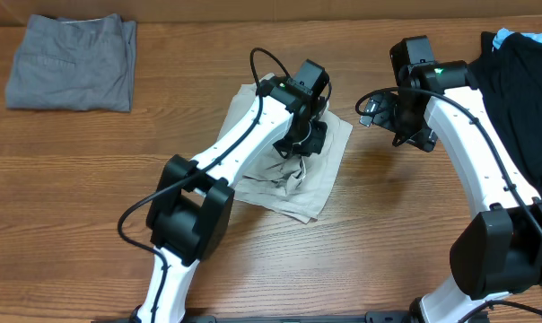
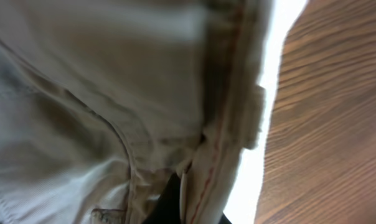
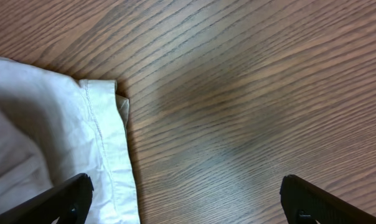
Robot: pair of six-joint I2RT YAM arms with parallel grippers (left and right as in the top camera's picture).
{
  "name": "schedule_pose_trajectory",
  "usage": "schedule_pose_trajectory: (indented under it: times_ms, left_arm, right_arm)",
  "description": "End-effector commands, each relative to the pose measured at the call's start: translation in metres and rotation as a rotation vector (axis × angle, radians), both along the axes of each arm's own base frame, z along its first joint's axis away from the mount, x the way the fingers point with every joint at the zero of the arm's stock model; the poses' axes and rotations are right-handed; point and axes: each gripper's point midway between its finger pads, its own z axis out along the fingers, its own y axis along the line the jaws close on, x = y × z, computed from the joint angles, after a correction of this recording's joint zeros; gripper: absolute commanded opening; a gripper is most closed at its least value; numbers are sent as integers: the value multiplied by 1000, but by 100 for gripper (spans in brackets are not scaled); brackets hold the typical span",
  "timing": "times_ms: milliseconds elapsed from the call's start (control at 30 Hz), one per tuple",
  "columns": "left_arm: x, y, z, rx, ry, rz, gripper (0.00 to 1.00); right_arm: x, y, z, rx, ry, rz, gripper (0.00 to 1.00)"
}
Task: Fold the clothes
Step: 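Fold the left end over toward the right with the left gripper, then grasp the folded pants' left edge with the left gripper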
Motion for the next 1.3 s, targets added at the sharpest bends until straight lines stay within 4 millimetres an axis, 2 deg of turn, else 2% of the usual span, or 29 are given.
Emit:
schedule_pose_trajectory:
  times_ms: [0,33,67,100,200,300,433,500,600,667,767,833,867,900,967,1067,1267]
  left_arm:
    - [-13,-14,-17,-58,104,-15,7]
    - [-16,-15,-20,-67,124,-18,22]
    - [-17,-16,-21,-72,133,-19,61]
    - [-19,-17,-21,-77,143,-21,94]
    - [-18,-13,-15,-80,146,-18,97]
    - [-10,-5,3,-89,126,-20,97]
    - [7,14,46,-110,87,-14,98]
    - [17,26,78,-146,51,-22,100]
    - [34,53,112,-166,1,7,100]
    - [47,78,124,-160,-24,45,96]
    - [64,127,117,-69,-36,144,74]
    - [68,153,104,-26,-16,195,63]
    - [69,165,96,-18,6,220,61]
    - [68,175,88,-13,29,239,63]
    - [63,190,71,-10,71,248,83]
    - [58,200,47,-54,115,230,84]
    - [52,195,18,-259,145,187,92]
  right_arm:
    - [3,0,4,-9,-15,3,100]
    - [3,0,4,-9,-15,3,100]
    - [3,0,4,-9,-15,3,100]
    - [3,0,4,-9,-15,3,100]
    - [3,0,4,-9,-15,3,100]
    - [3,0,4,-9,-15,3,100]
    - [3,0,4,-9,-15,3,100]
    - [3,0,4,-9,-15,3,100]
    - [3,0,4,-9,-15,4,100]
    - [3,0,4,-9,-15,4,100]
    - [3,0,4,-9,-15,3,100]
    - [3,0,4,-9,-15,3,100]
    - [3,0,4,-9,-15,3,100]
    - [3,0,4,-9,-15,3,100]
    - [3,0,4,-9,-15,4,100]
    - [3,0,4,-9,-15,3,100]
    - [3,0,4,-9,-15,3,100]
